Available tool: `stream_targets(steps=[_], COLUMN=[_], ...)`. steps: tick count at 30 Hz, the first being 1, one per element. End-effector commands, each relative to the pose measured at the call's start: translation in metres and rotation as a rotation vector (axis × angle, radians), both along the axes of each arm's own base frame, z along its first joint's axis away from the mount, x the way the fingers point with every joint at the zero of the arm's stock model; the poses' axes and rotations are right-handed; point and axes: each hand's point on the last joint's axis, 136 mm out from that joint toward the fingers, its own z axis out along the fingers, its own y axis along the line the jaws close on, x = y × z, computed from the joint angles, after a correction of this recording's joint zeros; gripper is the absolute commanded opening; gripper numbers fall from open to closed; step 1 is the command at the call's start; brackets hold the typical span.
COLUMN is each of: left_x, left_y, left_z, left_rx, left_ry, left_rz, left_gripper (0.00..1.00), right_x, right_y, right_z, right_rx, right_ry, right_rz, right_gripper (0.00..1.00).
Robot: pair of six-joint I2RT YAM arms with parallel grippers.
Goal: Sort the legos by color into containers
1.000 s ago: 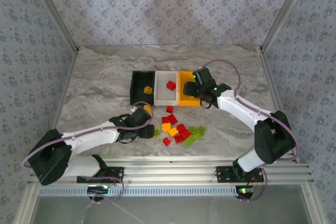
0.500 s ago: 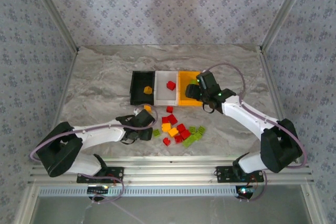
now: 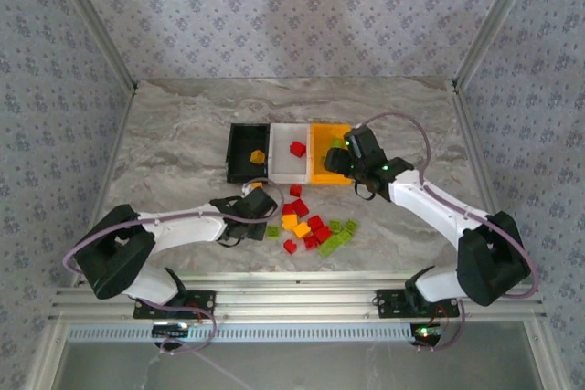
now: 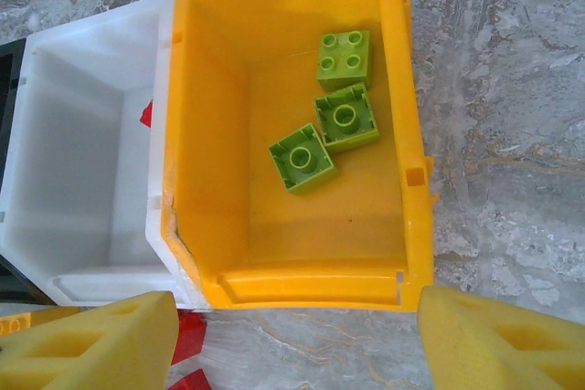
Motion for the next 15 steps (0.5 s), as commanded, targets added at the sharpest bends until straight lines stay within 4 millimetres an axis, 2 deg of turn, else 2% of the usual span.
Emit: stream_targets(steps=[1,5,8,10,11,13,15], left_x=[0.005,0.001,0.013,0.031,0.041,0.068,0.095], left_y=[0.009,0.014,0.018,0.020,0.022,0.024,0.020], left_z=[0.016,0.053,0.099,0.127,0.135,0.146,0.147], left_rx=[-0.027,-0.092,-0.144,-0.184,-0.196,-0.206,-0.211], left_ry=[-0.068,-0.119,-0.206,-0.250,-0.254,-0.261,-0.253], left_rz=[0.055,0.076,0.104,0.135,0.155,0.190,0.211], left_gripper=[0.29,0.26,0.26,0.26,0.26,0.25,0.25], right_x=[-0.003,-0.006,-0.011,-0.015,-0.017,-0.023,-0.028], right_y=[-0.004,-0.005,-0.006,-0.007,-0.008,-0.008,-0.008], right_z=[0.005,0.005,0.003,0.001,0.000,-0.005,-0.011], right_rx=[0.012,0.020,0.030,0.036,0.038,0.036,0.032], right_ry=[-0.018,-0.019,-0.022,-0.021,-0.020,-0.009,0.005], right_rz=[-0.029,-0.032,-0.033,-0.036,-0.037,-0.033,-0.029], right_gripper=[0.72,0.71,0.71,0.71,0.71,0.71,0.71])
